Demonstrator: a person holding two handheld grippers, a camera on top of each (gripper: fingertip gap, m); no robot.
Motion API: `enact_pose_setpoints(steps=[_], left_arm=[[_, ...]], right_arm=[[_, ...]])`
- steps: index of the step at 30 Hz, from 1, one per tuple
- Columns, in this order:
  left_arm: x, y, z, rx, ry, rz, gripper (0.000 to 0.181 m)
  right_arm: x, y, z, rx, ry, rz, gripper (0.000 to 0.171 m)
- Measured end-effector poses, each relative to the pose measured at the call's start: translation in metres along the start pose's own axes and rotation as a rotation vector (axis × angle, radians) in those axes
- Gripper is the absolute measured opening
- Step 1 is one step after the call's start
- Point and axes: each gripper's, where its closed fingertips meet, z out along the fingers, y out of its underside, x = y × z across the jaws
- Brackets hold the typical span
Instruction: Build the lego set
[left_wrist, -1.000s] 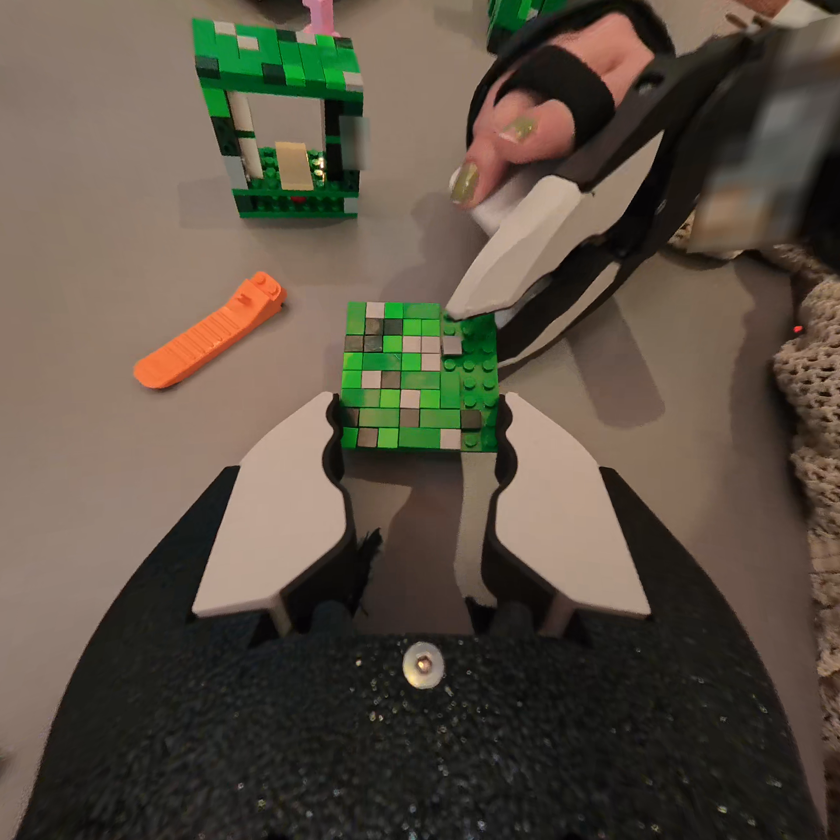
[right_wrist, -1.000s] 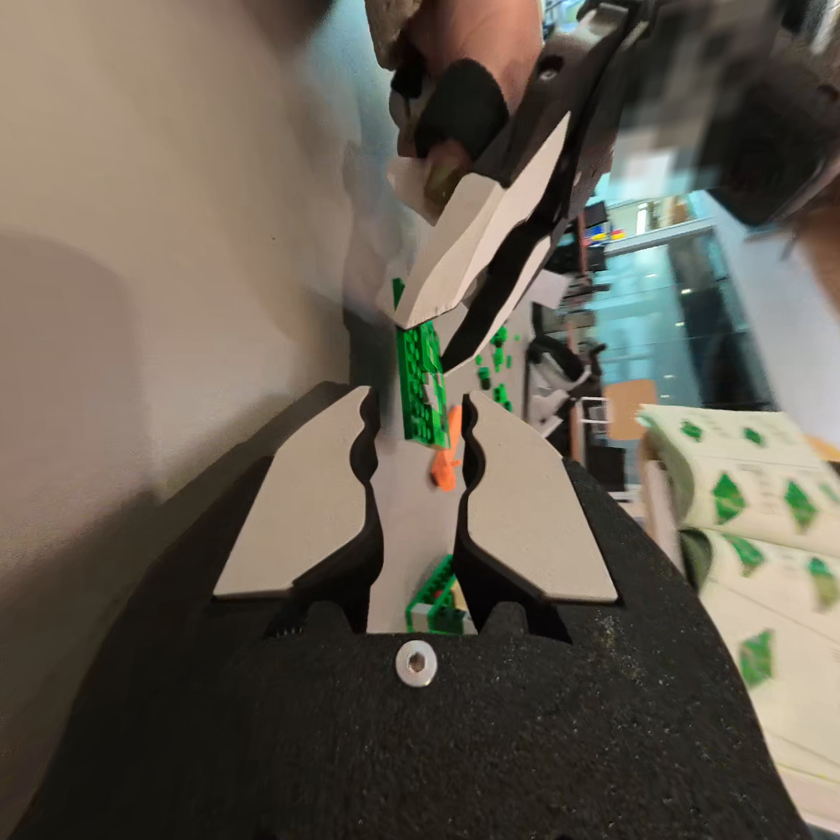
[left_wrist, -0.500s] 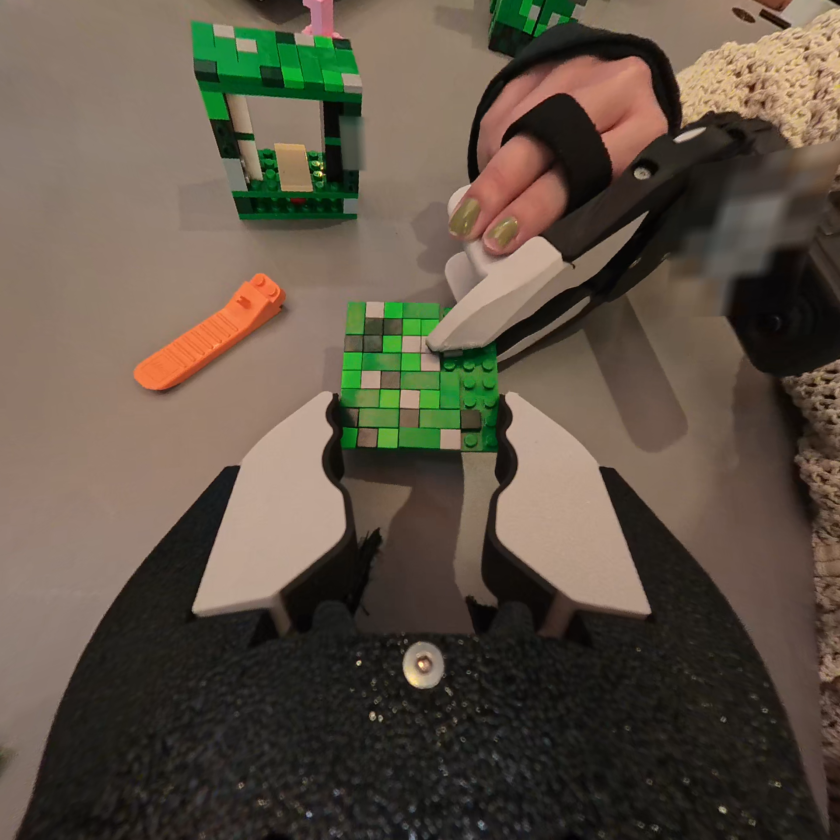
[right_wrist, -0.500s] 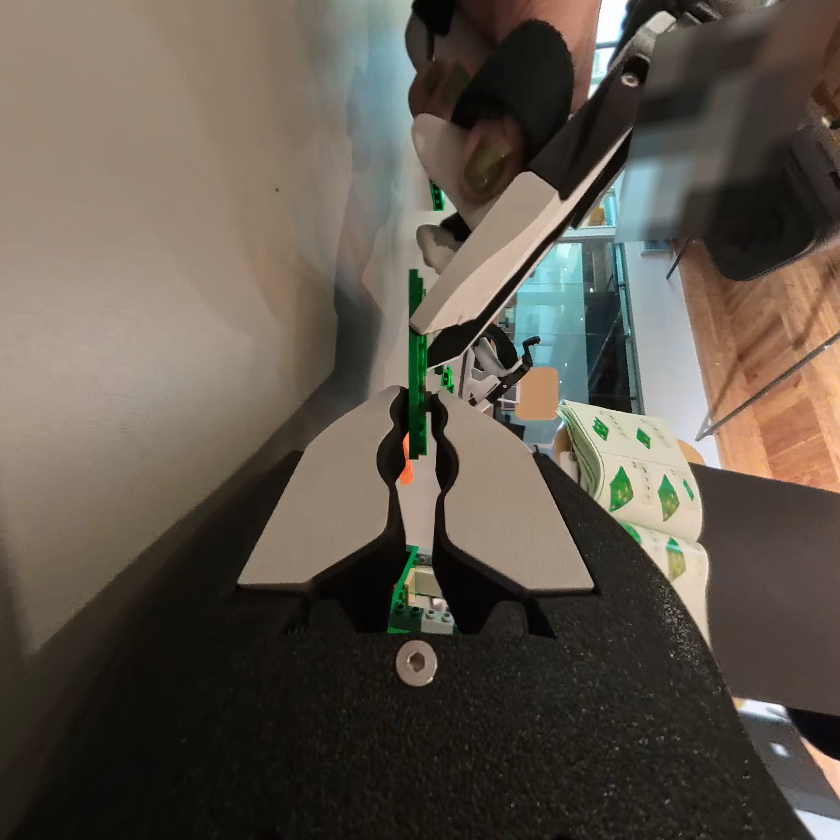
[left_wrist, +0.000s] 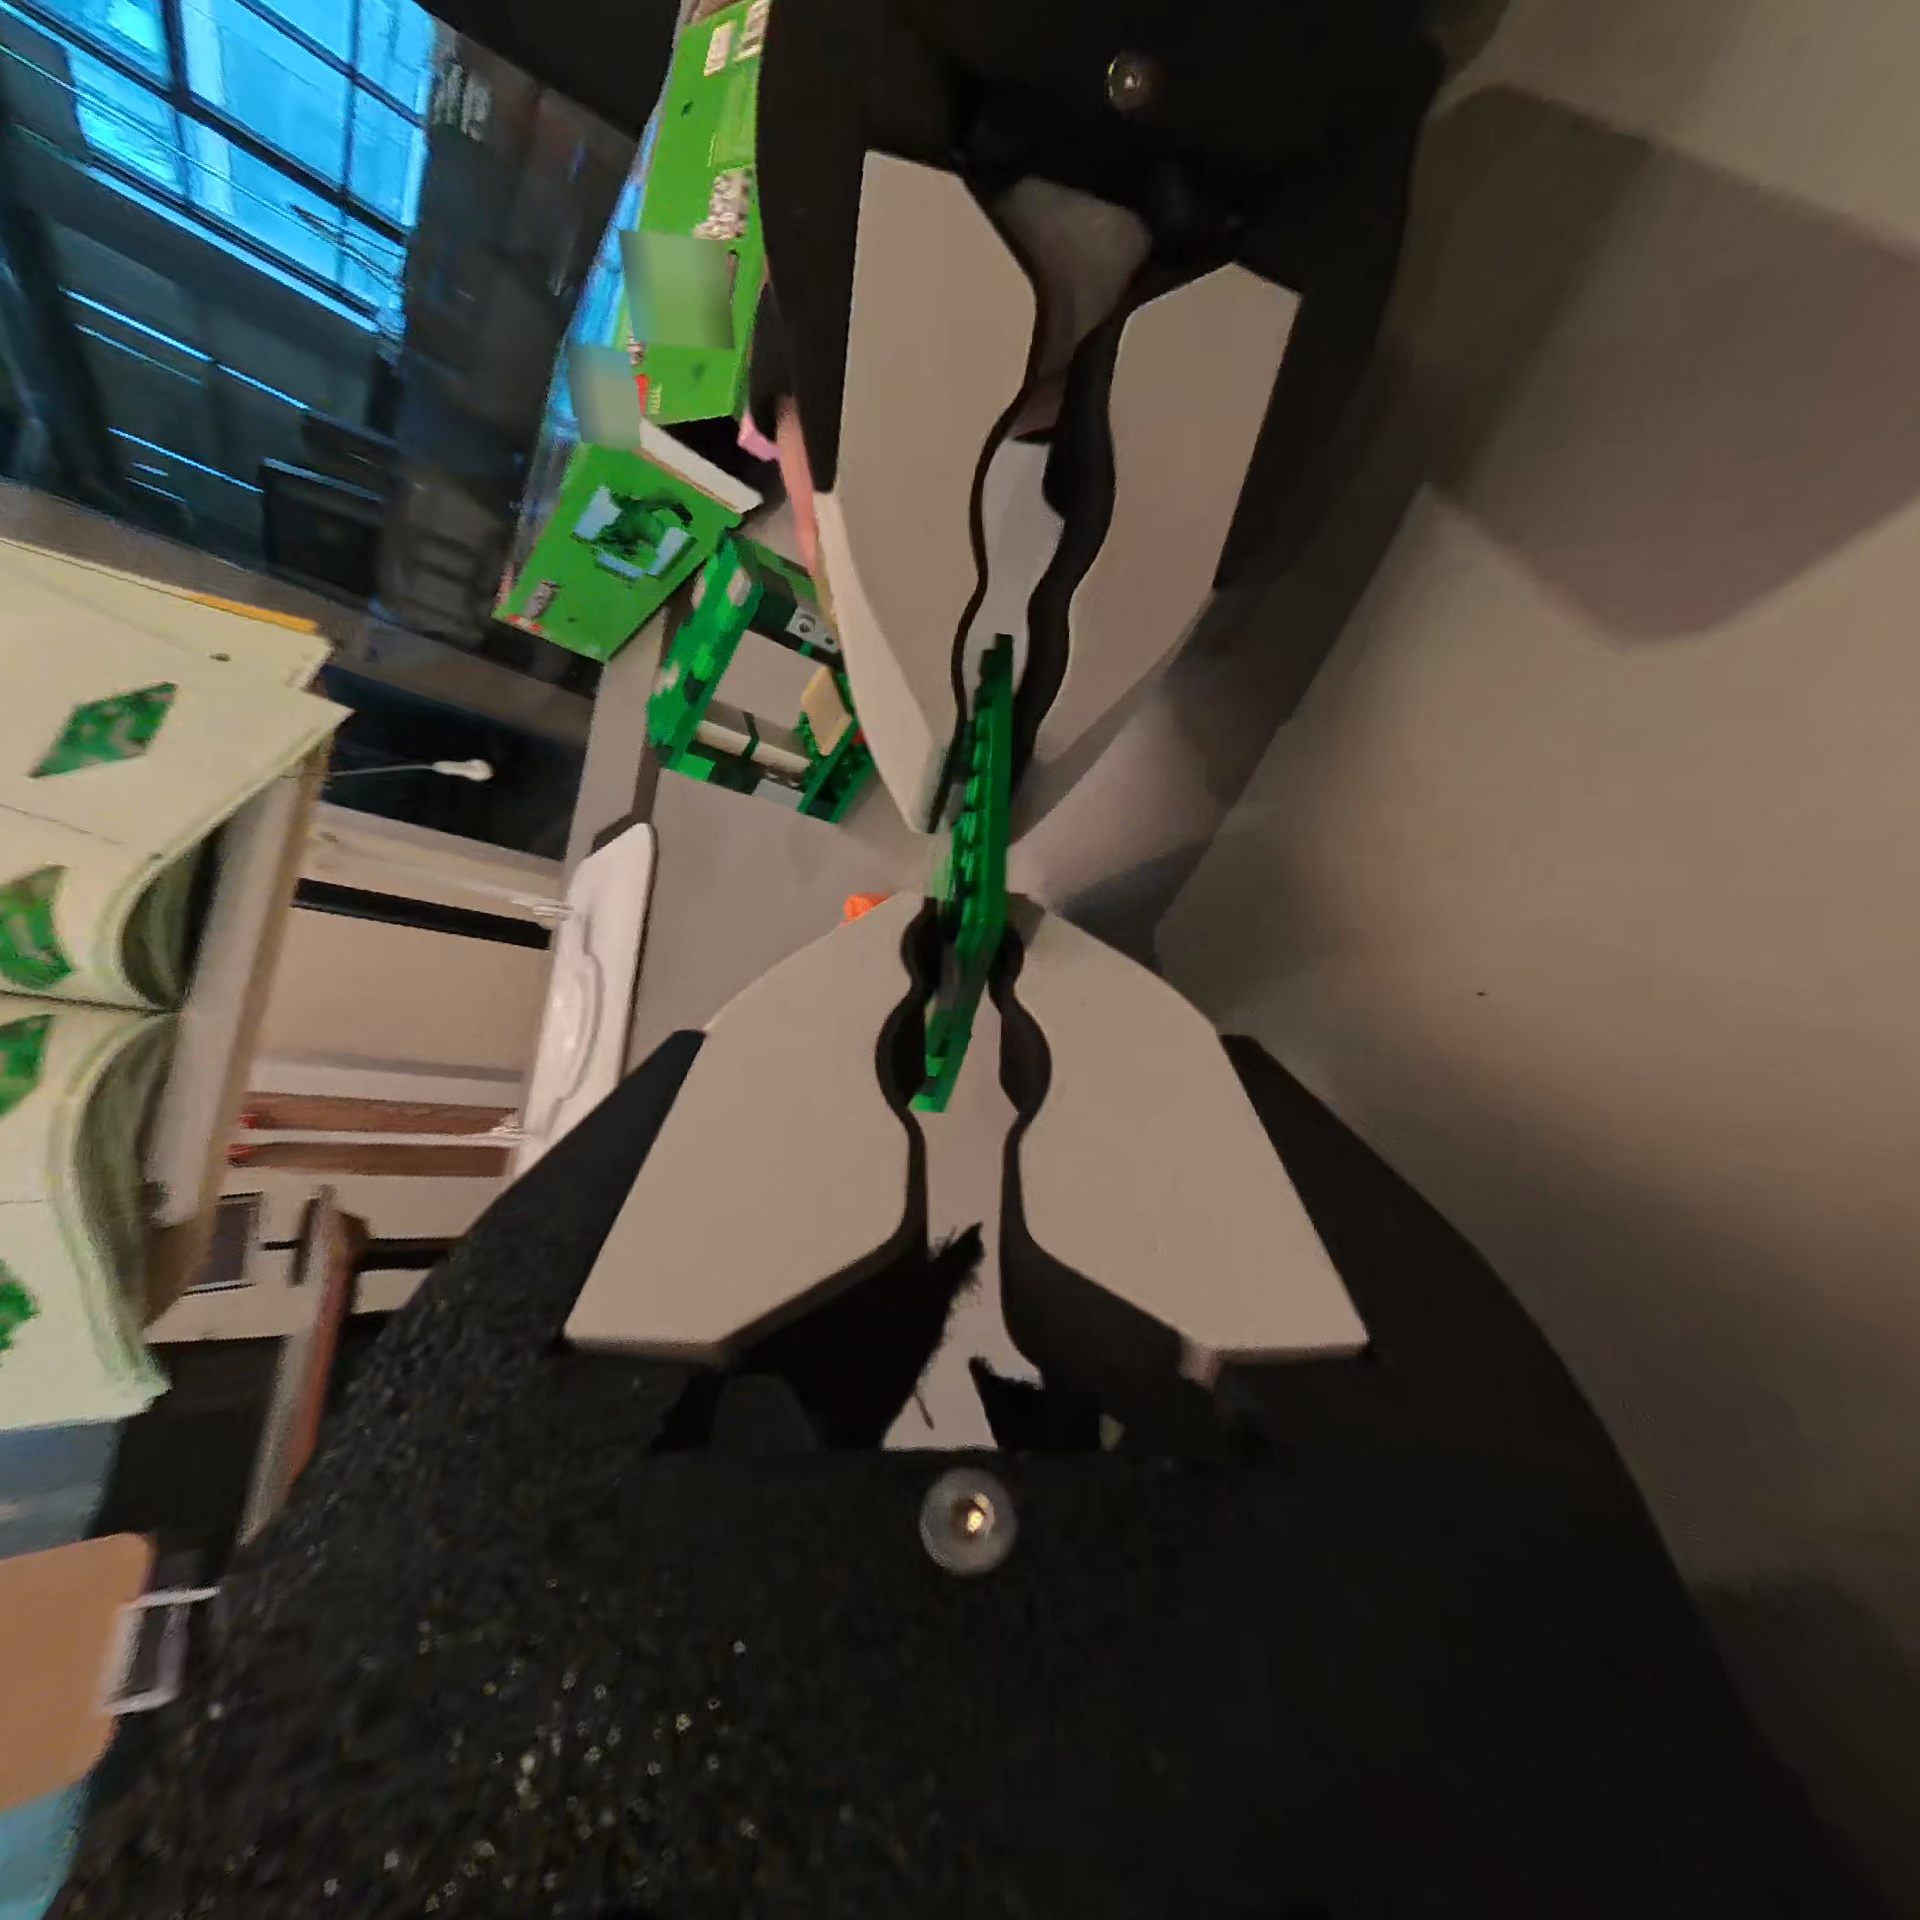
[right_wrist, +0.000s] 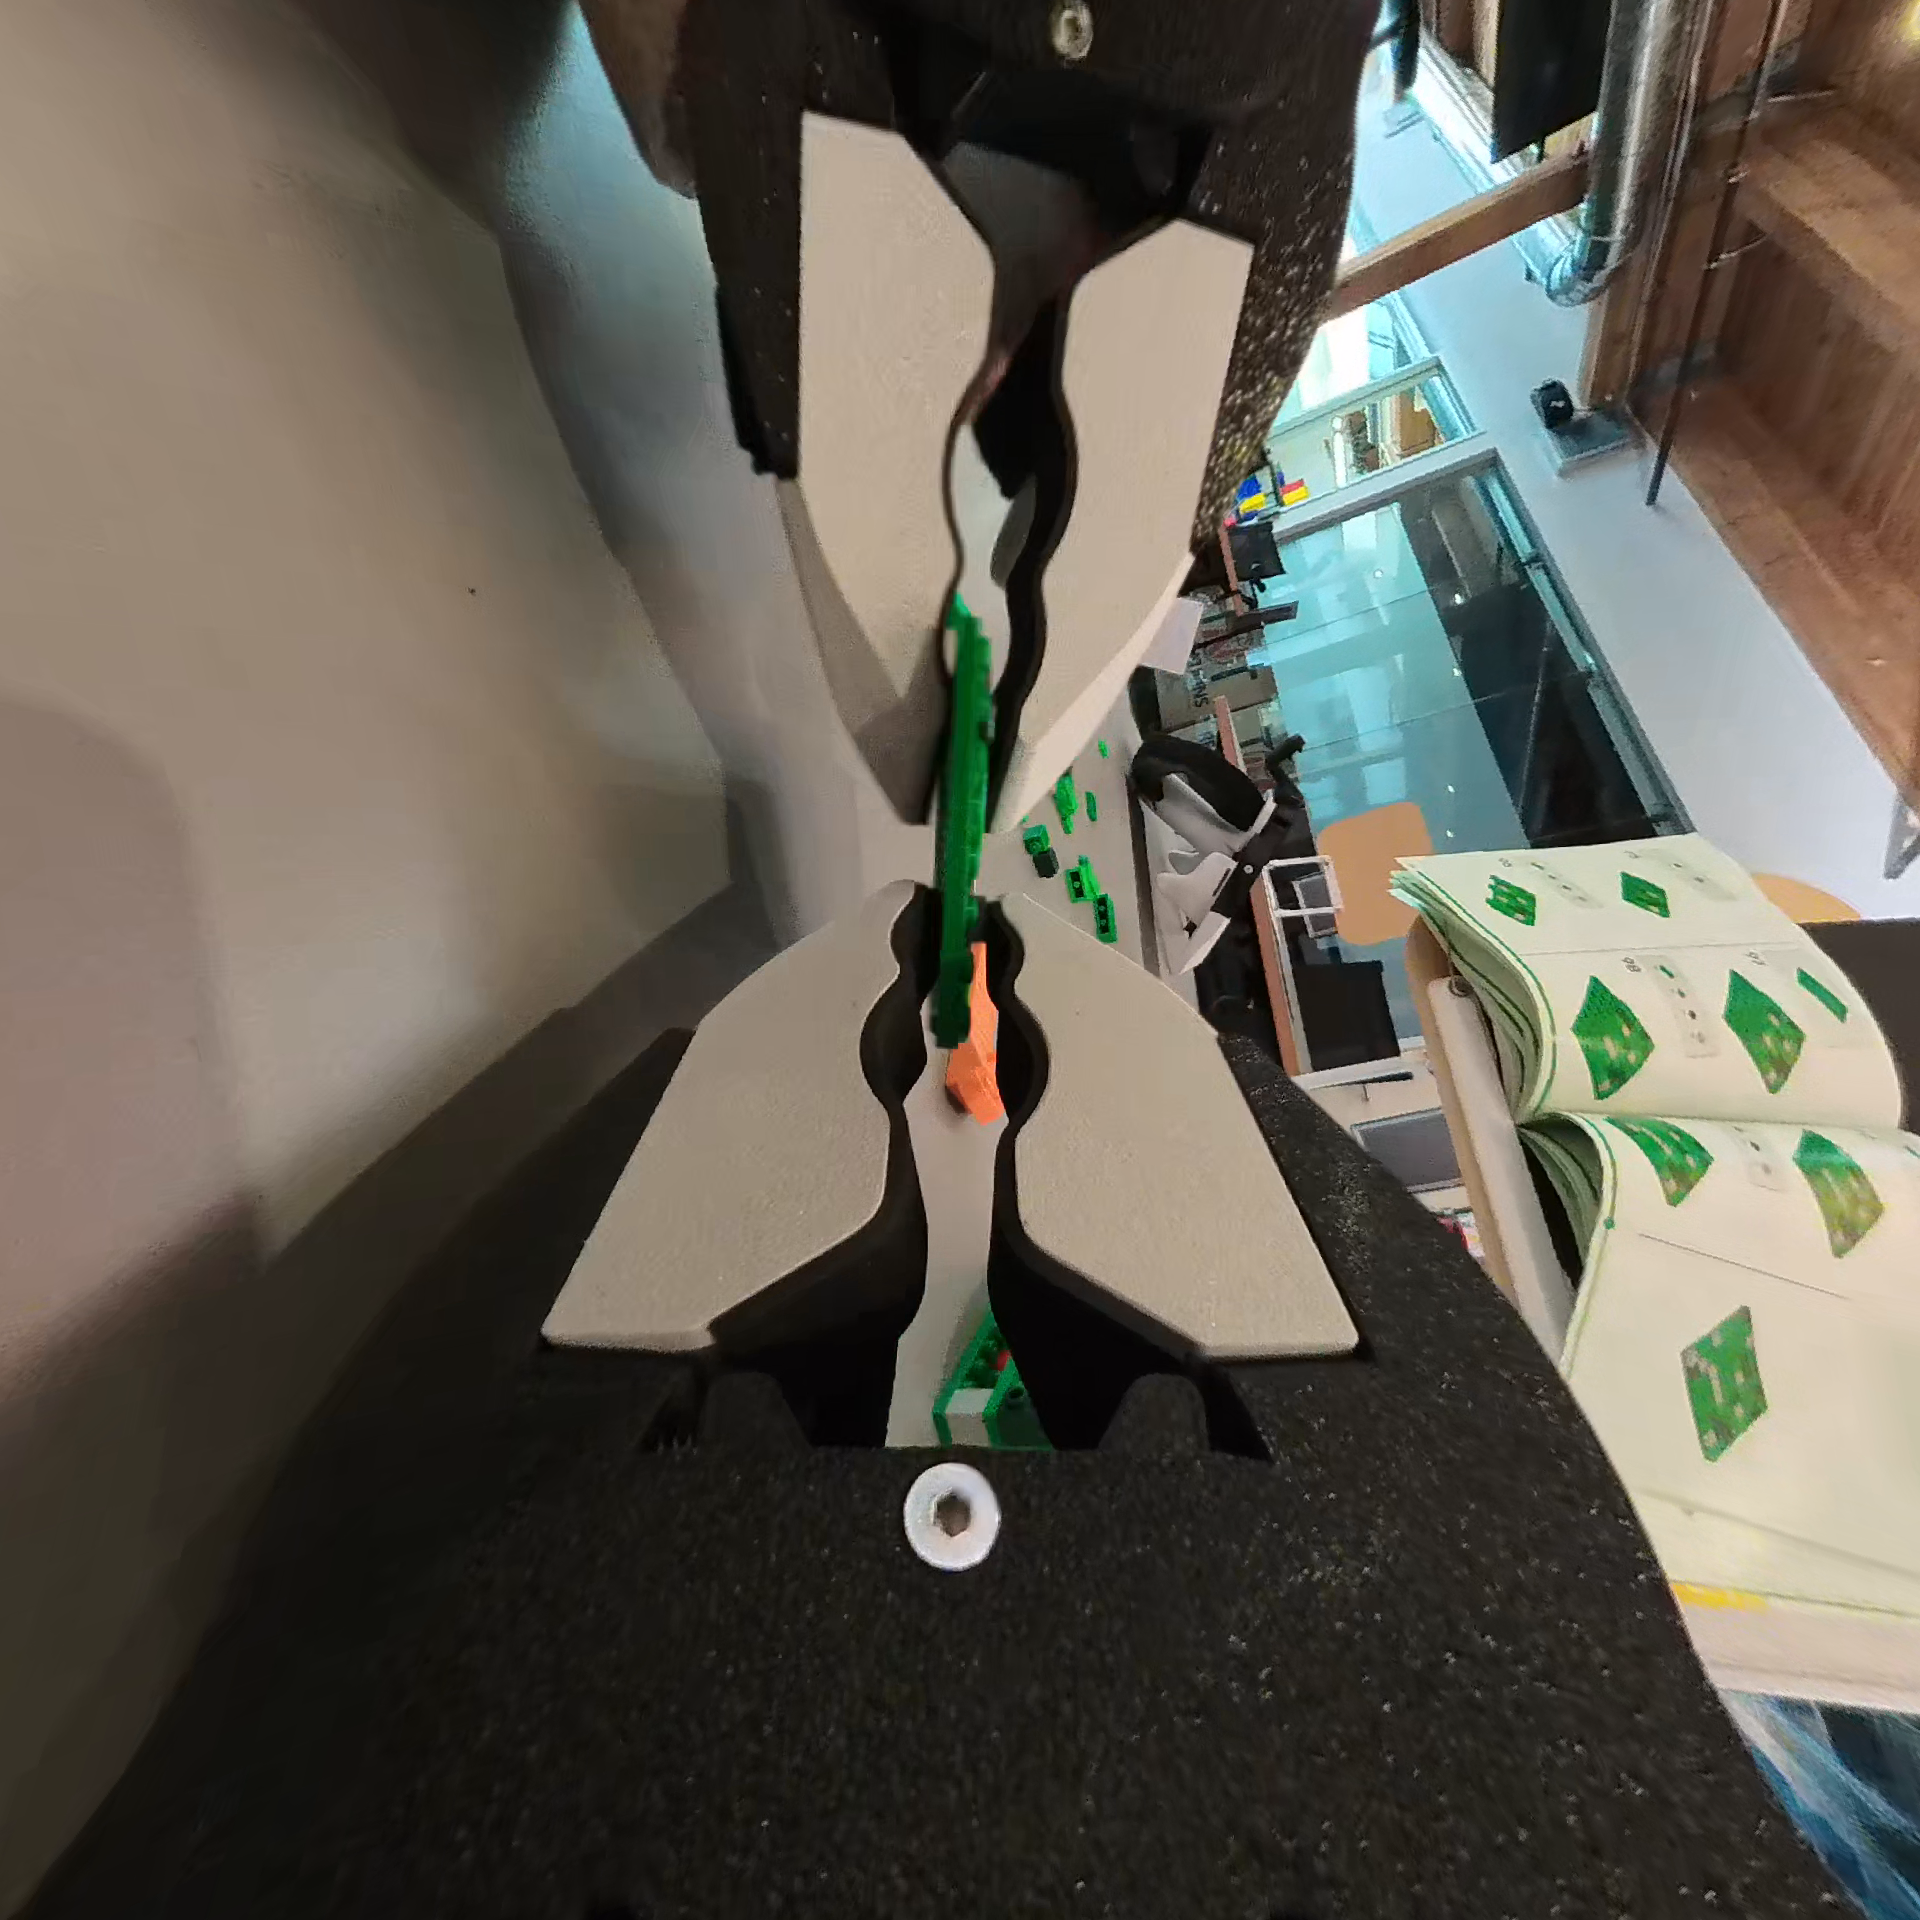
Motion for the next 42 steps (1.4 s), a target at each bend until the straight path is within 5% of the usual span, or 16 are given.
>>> enact_pose_setpoints(steps=[18, 24, 42], left_arm=[[0.0001, 0.0013, 0.0009, -0.083, -0.091, 0.207, 0.006], [-0.0034, -0.004, -0.0016, -0.044, -0.111, 0.192, 0.006], [-0.0024, -0.0039, -0.002, -0.044, -0.107, 0.182, 0.006]], right_arm=[[-0.0011, 0.0048, 0.0014, -0.088, -0.032, -0.111, 0.008], [0.0039, 0.0002, -0.0012, -0.03, -0.067, 0.099, 0.008], [0.0044, 0.0034, -0.0009, -0.046, -0.025, 0.025, 0.008]])
